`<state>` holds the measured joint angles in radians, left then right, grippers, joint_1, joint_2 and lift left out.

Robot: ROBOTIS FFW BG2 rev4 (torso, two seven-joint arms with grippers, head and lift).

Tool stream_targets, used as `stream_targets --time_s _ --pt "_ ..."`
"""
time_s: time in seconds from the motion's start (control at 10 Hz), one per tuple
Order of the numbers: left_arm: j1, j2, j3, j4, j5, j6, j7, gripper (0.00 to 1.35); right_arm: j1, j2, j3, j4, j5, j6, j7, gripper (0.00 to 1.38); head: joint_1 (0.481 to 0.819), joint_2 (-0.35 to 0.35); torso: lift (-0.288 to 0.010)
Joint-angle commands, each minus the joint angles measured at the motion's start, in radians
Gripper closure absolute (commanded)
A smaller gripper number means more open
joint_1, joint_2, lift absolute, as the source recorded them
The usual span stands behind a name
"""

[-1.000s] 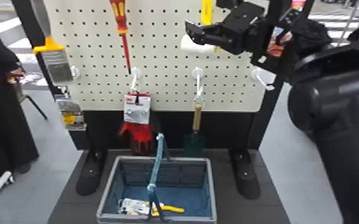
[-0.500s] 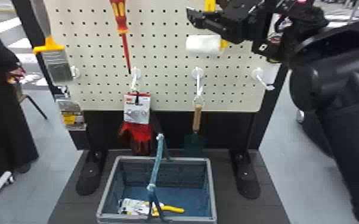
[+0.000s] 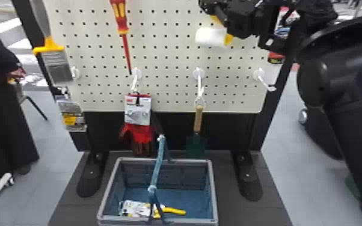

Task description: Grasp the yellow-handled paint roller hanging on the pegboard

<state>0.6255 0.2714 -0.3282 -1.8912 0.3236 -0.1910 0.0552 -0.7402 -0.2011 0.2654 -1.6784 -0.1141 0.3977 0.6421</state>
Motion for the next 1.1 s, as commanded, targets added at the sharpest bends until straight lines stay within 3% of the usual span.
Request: stream_targets --time_s 0.0,1.0 --pt "0.000 0.000 0.000 0.000 0.000 0.001 0.000 0.15 0.006 0.000 0.000 -0.002 -0.004 0.006 0.001 1.20 0.549 0.000 -0.100" --pt "0.000 0.000 -0.002 -0.002 0.002 0.001 0.000 0.15 0.002 0.000 0.000 -0.004 -0.012 0.004 0.001 1.20 0.549 0.000 -0.100"
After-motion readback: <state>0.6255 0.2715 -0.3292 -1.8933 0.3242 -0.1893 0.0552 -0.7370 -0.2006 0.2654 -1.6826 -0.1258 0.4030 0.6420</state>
